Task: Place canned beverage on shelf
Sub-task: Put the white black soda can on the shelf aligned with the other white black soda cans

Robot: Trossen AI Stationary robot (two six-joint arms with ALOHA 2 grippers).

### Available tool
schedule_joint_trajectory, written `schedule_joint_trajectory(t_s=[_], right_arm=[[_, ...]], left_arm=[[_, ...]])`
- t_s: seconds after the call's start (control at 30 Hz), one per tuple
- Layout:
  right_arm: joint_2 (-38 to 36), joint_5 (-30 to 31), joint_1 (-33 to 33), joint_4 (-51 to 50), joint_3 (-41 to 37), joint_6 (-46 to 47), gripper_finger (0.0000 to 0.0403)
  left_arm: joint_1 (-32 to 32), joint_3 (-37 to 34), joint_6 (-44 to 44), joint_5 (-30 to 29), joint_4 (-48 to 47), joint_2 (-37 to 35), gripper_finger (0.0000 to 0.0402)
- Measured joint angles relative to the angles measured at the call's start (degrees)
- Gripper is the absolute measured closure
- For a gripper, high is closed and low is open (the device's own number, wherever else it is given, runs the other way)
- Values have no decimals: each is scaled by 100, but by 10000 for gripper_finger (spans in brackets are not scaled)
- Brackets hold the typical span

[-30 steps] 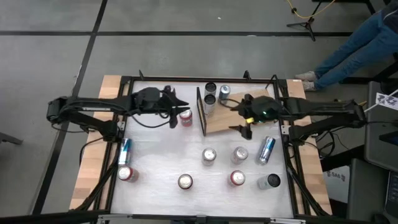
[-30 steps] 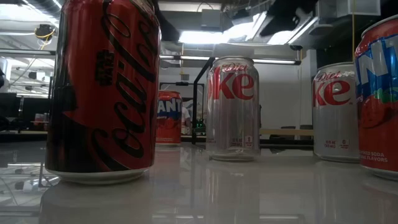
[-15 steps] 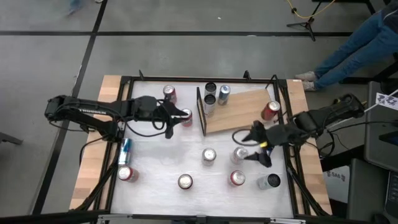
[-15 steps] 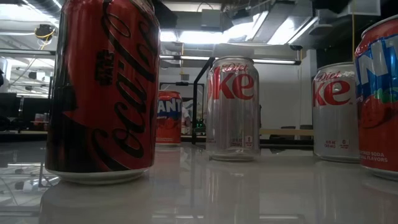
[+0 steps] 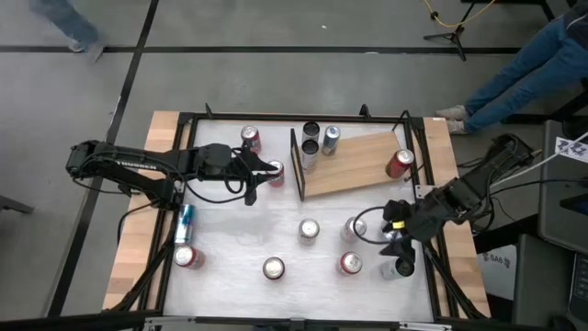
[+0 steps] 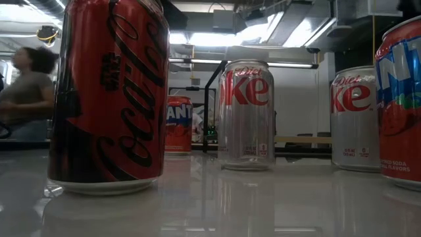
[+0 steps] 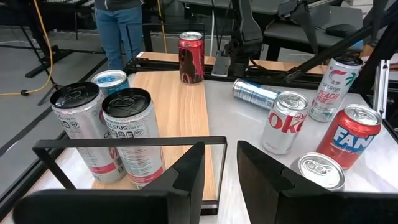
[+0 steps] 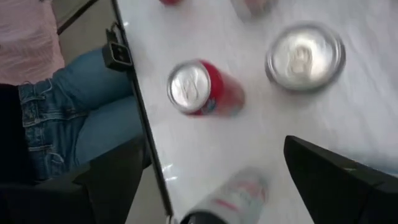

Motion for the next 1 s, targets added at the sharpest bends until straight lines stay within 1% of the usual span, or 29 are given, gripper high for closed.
schedule_joint_trajectory(t_s=[0.33,0.47,0.6,0.67,0.83,1.0], right_arm=[[19,2,630,-119,0,1427,33],[22,54,855,-167,0,1852,33],[22,96,915,-591,0,2071,33],[27,17,910,-927,47,2159,33],[245,-27,906,-1642,586,2187,33],[868,5,911,-2414,1340,2191,33]], left_arm=[[0,0,-9,0,0,2,317],[0,0,-9,0,0,2,317],[0,0,-9,-35,0,2,317],[0,0,-9,-124,0,2,317],[1,0,-11,-268,1,2,317],[2,0,-35,-286,0,2,317]])
